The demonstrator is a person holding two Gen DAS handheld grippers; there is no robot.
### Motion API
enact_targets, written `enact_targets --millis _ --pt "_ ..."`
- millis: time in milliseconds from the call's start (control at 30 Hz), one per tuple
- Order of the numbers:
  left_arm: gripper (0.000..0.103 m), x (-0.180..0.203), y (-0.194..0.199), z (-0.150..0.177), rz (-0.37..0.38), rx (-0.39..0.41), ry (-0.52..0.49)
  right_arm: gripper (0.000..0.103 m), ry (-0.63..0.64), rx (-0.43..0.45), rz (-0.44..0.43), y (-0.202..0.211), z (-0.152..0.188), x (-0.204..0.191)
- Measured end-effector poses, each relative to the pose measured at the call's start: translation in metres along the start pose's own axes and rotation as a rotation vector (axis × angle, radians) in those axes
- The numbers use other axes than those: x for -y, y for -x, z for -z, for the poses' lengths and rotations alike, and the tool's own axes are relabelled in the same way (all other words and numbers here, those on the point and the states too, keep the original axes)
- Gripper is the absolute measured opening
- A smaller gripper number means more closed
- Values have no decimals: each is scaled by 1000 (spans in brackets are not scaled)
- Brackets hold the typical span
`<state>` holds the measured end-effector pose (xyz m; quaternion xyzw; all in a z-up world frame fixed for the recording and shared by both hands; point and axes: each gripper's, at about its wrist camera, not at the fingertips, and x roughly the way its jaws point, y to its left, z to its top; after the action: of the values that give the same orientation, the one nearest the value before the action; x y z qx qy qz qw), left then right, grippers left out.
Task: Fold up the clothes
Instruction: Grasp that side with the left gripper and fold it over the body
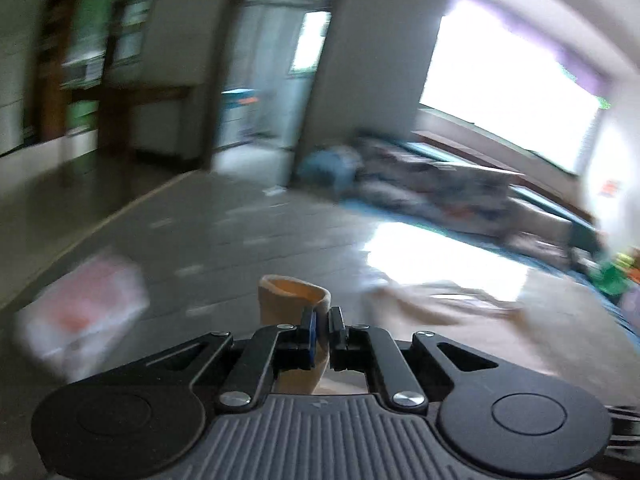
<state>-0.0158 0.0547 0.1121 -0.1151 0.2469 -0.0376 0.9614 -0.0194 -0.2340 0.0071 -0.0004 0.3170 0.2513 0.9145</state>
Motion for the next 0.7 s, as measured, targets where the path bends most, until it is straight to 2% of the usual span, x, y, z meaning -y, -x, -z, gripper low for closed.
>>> enact_targets --millis 200,267,333,433,600,700 --pt "7 88 -3 3 329 -21 -120 15 -45 7 41 9 9 16" --pt "17 111 -10 12 420 -49 -169 15 -68 2 54 11 13 23" --pt "24 121 -14 20 429 -75 -214 15 -89 -7 66 14 18 29" --pt "24 111 -17 23 412 -98 -226 15 -103 -20 74 18 25 36" --pt "24 59 -15 22 265 -84 -276 17 -131 -41 65 29 32 44" --pt "24 30 -15 32 201 -137 -298 22 -146 -50 55 36 34 48"
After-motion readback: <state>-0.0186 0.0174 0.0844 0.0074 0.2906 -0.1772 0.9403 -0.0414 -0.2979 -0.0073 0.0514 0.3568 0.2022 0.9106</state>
